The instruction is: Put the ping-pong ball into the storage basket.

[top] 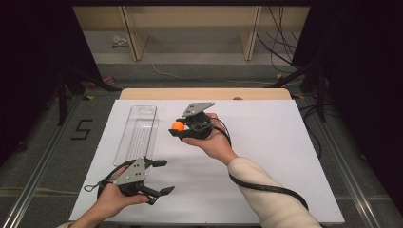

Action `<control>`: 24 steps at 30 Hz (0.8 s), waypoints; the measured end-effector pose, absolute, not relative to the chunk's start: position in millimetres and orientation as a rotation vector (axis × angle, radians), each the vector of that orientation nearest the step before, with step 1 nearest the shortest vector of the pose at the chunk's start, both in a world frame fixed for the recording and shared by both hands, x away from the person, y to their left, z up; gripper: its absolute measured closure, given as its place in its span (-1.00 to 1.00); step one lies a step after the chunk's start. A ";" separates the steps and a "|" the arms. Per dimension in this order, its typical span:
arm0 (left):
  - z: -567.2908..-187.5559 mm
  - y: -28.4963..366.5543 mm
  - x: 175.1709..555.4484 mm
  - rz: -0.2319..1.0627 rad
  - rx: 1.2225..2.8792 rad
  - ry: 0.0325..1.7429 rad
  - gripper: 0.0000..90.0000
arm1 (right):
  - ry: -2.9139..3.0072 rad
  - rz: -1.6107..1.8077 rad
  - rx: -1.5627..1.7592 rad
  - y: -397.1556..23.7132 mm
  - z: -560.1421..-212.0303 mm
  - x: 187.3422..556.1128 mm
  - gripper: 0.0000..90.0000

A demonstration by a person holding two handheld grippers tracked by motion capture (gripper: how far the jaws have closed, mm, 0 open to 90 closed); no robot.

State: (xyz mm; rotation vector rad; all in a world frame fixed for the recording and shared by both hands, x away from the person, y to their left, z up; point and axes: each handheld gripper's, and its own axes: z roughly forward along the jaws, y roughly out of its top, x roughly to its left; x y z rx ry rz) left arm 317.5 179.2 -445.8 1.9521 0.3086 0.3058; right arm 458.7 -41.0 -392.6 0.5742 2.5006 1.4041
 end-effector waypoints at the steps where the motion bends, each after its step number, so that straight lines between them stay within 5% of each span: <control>1: -445.8 179.1 317.3 0.306 1.952 0.310 -0.63 | 2.502 1.398 0.569 -39.5 -391.1 458.9 0.14; 24: -445.5 178.2 316.7 0.302 1.953 0.303 -0.63 | 2.509 1.406 0.558 -23.6 -390.0 465.4 0.14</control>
